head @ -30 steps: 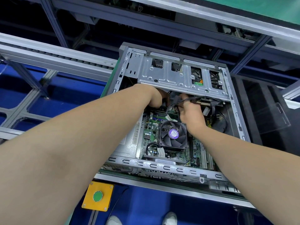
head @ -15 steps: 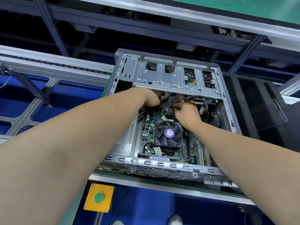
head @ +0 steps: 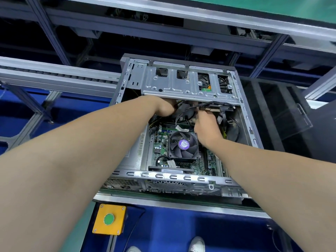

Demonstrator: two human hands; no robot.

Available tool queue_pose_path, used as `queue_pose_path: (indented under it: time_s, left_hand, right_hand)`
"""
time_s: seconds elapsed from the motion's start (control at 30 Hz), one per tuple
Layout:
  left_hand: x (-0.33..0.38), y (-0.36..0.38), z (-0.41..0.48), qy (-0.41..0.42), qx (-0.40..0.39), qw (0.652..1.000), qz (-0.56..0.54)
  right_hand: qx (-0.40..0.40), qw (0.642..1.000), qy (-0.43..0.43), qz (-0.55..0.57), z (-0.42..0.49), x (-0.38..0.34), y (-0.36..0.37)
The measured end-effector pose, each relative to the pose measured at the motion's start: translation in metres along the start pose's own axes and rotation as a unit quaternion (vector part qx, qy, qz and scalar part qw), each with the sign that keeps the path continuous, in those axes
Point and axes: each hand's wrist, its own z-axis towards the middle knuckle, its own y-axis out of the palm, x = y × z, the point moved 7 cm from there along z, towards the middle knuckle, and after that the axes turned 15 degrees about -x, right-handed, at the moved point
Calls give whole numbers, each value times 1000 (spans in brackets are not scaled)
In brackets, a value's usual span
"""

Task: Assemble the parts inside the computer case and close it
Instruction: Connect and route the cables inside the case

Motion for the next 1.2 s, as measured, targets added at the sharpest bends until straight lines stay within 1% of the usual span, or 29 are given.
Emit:
queue_pose_path:
  time_s: [0.13,0.2,0.33,0.4,0.5,0.6,0.73,0.8,0.87,0.93,1.0,1.1,1.2]
  left_hand:
    - [-5,-2,5,-16,8,1000,4]
    - [-3,-2,3,-6,13,1000,10]
    - [2,-2,1,16,17,1000,1]
    - [2,-3,2,22,19,1000,-7]
    - [5,-4,2,23,18,999,13]
    - [10,-1,0,38,15,999,28]
    - [17,-3,-2,46,37,998,-4]
    - [21,-2,-3,56,26,998,6]
    - [19,0,-2,32,27,999,26]
    - [14,-5,-1,-7,61,997,41]
    - [11,-9,-1,-34,78,994,67]
    - [9,-5,-1,-51,66,992,95]
    - [11,3,-1,-46,47,993,102]
  right_hand:
    - [-75,996,-21,-44,-8,-1,6]
    - [-85,994,-25,-63,-14,0,5]
    - [-99,985,-63,-124,-27,-8,4]
    - [-107,983,-52,-142,-29,-7,5]
    - [-118,985,-9,-126,-27,-1,7]
    - [-142,985,-1,-101,-26,1,11]
    - [-163,985,21,-43,-27,7,10]
    - [-170,985,37,-22,-28,7,10]
    - [-170,984,49,8,-32,5,8]
    - [-173,983,55,31,-33,5,8]
    - [-188,980,58,28,-34,4,9]
    - [-212,975,63,31,-38,1,9]
    - [-225,971,74,28,-44,-3,6]
